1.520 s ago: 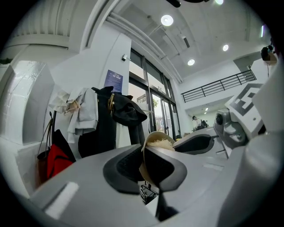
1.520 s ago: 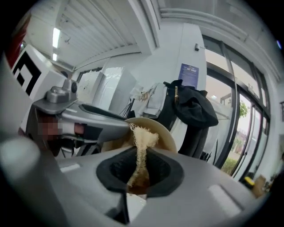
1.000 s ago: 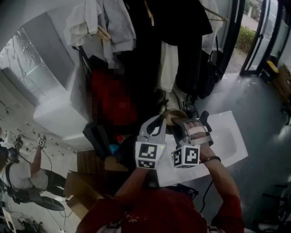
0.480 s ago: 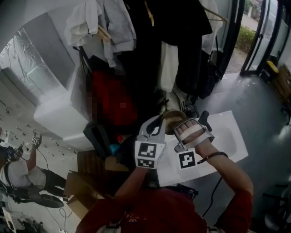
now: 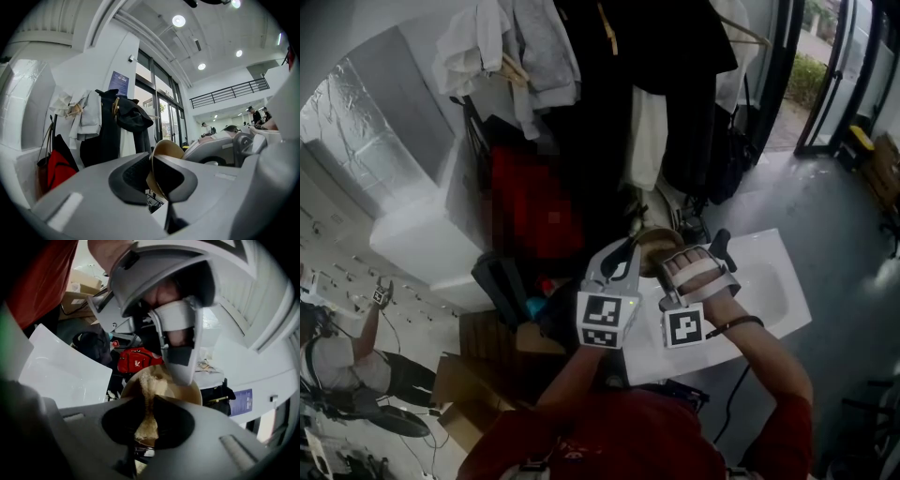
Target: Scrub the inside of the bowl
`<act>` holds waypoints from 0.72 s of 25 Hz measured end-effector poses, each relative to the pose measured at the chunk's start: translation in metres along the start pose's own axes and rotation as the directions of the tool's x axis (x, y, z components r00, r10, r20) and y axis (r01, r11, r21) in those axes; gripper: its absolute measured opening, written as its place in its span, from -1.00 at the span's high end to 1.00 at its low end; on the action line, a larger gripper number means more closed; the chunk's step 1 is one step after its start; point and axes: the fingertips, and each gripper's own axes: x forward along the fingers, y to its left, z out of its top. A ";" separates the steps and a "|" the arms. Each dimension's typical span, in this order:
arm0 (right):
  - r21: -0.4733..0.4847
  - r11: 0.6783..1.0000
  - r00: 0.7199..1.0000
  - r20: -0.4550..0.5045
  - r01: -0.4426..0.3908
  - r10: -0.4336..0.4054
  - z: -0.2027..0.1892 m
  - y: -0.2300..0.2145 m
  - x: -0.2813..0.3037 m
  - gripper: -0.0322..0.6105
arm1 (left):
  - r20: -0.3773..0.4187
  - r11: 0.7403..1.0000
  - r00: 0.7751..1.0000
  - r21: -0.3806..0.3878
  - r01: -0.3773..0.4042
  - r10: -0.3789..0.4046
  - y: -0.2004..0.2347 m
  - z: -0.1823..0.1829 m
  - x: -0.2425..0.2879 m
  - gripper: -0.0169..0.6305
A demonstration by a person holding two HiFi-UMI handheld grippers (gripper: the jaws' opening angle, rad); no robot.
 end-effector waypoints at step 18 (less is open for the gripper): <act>0.882 0.464 0.990 0.122 -0.077 -0.069 -0.032 -0.048 -0.011 0.75 | 0.087 1.000 0.996 -0.006 0.016 -0.016 -0.008 0.015 -0.001 0.85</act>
